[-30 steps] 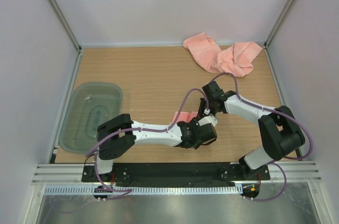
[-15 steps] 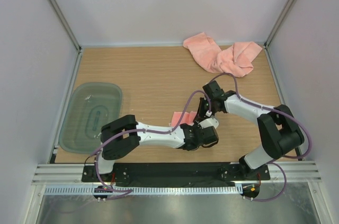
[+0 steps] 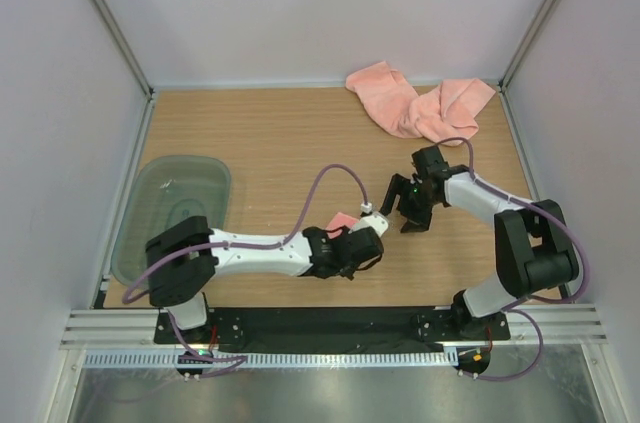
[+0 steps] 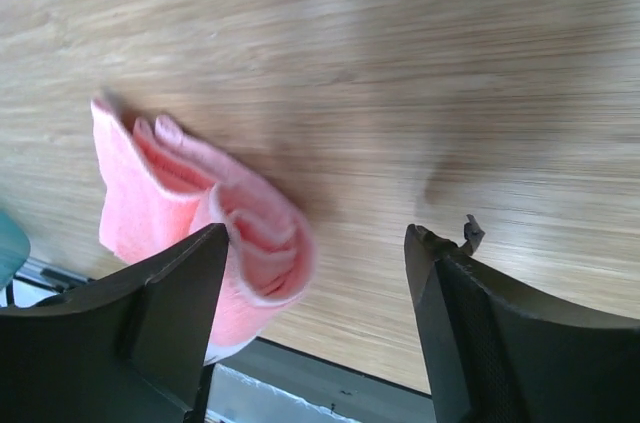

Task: Roll the towels
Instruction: Roll the towel

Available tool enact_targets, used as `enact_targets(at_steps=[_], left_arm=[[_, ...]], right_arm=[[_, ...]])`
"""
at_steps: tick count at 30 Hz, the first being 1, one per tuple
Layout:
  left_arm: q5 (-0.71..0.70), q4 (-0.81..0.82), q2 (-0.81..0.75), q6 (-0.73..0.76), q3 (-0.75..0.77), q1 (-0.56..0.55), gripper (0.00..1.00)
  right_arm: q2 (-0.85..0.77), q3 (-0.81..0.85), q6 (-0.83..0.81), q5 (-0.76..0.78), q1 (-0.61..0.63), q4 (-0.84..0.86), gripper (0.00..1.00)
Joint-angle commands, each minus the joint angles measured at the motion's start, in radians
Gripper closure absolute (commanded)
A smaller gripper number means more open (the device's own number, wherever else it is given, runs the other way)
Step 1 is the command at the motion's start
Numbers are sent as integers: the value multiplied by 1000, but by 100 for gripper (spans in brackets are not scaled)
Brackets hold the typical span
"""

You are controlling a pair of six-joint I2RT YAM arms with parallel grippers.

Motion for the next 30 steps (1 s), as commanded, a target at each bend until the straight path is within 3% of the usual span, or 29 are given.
enact_targets(at_steps=[1, 7, 11, 15, 18, 23, 30], left_arm=[[139, 67, -118, -81, -78, 45, 100], [435, 206, -175, -163, -213, 215, 100], [503, 237, -196, -230, -250, 287, 100], [595, 279, -203, -343, -304, 381, 100], [681, 323, -200, -442, -347, 435, 100], [753, 416, -189, -551, -422, 471, 100], [867, 605, -146, -649, -524, 528, 100]], right_arm=[[-63, 43, -42, 37, -42, -47, 19], [-159, -15, 23, 34, -65, 14, 15], [-236, -101, 78, -41, -64, 107, 15], [-313, -227, 170, -217, -56, 368, 15], [-328, -299, 210, -254, -30, 465, 15], [-301, -357, 254, -263, -4, 621, 15], [-125, -374, 299, -263, 59, 851, 19]])
